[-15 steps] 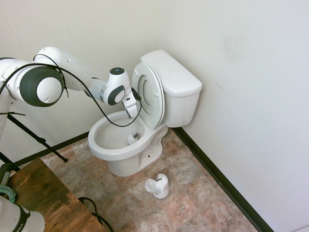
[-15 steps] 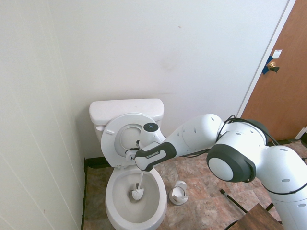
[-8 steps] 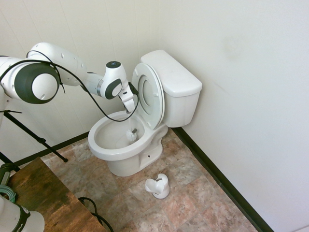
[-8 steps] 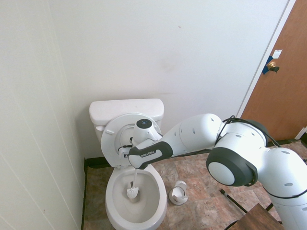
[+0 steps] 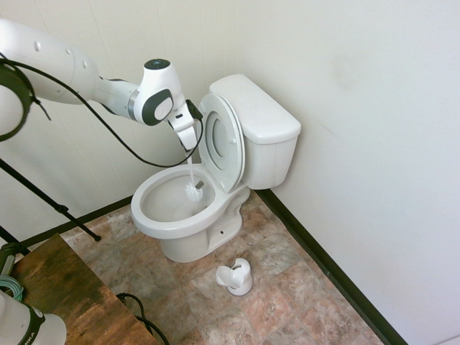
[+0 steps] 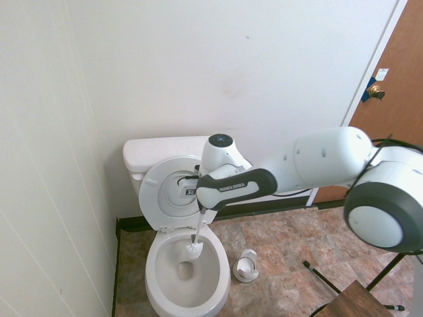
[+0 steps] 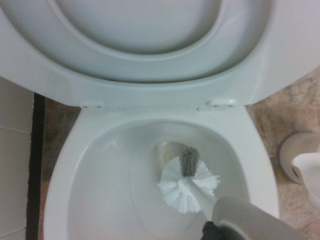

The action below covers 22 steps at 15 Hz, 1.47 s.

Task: Clean the toilet

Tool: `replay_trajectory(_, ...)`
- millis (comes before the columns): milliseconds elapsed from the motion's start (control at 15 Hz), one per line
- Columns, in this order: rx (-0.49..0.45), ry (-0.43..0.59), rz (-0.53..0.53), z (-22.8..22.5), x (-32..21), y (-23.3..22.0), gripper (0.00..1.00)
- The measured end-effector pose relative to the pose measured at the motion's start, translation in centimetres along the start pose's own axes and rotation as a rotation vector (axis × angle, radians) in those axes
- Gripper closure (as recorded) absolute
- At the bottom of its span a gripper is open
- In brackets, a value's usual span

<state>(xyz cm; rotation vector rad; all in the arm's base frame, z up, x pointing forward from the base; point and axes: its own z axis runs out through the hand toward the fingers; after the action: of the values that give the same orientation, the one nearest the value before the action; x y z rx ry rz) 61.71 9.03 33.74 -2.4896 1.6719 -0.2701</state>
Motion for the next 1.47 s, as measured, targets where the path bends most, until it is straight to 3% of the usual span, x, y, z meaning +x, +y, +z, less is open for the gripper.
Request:
replay_trajectory(267,-0.007,0.043,0.052,-5.8,6.0,5.3,1.0)
replay_trajectory(533,-0.055,0.097,0.132,-5.2,12.5,8.9,1.0)
replay_trajectory(933,-0.185,0.114,0.202,4.5,17.5,12.4,1.0)
replay_trajectory(1467,-0.235,0.005,0.27,16.7,21.8,13.6,1.0)
